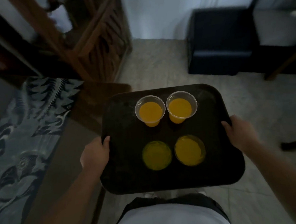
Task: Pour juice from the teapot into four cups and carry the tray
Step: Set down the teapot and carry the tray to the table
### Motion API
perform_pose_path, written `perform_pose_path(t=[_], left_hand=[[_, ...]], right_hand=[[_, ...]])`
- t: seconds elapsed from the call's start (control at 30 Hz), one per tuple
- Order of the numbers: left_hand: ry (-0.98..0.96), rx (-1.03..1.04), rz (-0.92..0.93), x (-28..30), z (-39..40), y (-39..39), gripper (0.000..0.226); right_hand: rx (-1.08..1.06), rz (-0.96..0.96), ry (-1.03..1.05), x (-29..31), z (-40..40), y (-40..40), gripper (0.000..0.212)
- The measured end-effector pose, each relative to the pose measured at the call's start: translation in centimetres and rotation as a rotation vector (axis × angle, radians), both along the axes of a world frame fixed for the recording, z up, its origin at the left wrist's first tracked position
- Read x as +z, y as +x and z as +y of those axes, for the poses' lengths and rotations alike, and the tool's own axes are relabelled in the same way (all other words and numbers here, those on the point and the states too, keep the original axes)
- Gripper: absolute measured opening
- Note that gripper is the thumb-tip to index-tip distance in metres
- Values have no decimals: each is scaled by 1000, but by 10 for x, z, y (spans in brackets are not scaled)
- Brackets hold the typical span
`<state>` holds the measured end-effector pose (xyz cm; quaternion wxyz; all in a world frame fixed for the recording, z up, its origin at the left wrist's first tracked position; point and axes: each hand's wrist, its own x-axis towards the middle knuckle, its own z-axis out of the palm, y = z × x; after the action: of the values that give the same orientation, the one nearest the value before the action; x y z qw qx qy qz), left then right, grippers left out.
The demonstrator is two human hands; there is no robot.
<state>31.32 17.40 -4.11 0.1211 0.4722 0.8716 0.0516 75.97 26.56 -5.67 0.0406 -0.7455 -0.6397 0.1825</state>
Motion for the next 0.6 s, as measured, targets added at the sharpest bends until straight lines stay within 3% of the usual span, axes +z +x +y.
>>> perform_pose_path(t=[0.43, 0.6], left_hand=[[16, -480, -19, 1, 109, 229, 41], [3, -636, -53, -5, 141, 325, 51]], right_hand=[[-493, 56, -36, 22, -96, 221, 23], [-656, 58, -54, 19, -141, 297, 23]])
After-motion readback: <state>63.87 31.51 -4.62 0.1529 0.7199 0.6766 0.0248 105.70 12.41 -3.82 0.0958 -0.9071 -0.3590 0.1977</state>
